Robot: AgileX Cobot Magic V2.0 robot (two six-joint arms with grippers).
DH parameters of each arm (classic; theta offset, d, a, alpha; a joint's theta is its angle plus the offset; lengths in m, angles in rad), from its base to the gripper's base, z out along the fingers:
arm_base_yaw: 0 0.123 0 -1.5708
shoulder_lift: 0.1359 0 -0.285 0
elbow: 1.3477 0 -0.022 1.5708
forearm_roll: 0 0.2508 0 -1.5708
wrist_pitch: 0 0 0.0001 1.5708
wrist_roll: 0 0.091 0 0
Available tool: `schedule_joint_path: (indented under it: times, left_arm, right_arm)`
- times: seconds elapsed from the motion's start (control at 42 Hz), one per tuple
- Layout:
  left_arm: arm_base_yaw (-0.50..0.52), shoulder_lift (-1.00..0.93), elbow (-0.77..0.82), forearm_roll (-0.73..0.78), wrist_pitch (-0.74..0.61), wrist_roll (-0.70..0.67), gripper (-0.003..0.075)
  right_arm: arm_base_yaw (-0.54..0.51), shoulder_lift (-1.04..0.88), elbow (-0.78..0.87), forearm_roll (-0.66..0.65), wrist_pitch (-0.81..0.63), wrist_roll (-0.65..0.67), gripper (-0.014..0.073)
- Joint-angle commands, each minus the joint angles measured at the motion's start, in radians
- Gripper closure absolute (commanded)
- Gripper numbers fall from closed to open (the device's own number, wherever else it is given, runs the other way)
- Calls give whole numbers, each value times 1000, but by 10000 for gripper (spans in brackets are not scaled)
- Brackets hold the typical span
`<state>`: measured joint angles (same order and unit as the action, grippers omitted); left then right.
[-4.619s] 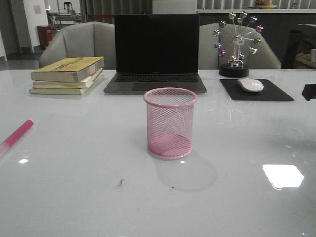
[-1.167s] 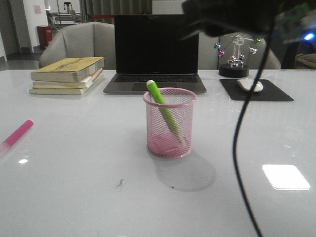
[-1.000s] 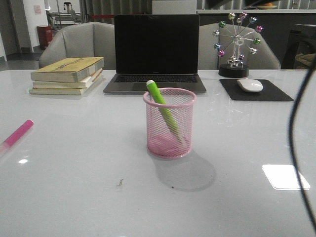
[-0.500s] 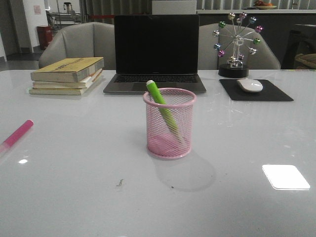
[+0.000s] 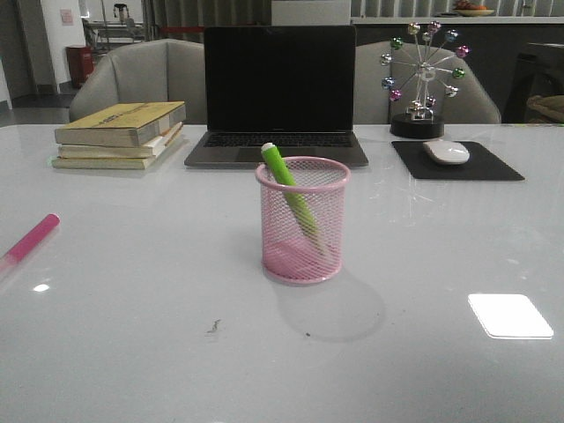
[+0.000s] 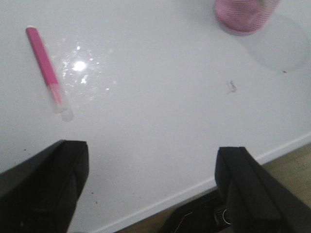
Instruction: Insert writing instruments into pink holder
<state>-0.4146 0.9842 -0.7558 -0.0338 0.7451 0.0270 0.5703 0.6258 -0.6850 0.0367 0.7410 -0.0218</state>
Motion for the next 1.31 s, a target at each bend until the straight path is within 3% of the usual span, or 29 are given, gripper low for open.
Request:
schedule_joint_path:
  times: [0.0,0.19,0.5,0.857,1.286]
  left_arm:
    - [74,86,-89,4,-54,-11,138]
    - [209,301,-213,4,-51,-11,138]
    - [304,625,-405,4,-65,-11,138]
    - [321,891,-597,0,-65,-11,138]
    - [321,1025,-732,-8,-65,-11,138]
  right_arm:
    - [-5,-2,-28,-12,-63,-4,93]
    - [-5,-2,-28,-12,-63,-4,93]
    - [-5,-2,-28,-12,-63,-4,93]
    - [-5,-2,-28,-12,-63,-4,93]
    - [-5,-2,-28,-12,-63,-4,93]
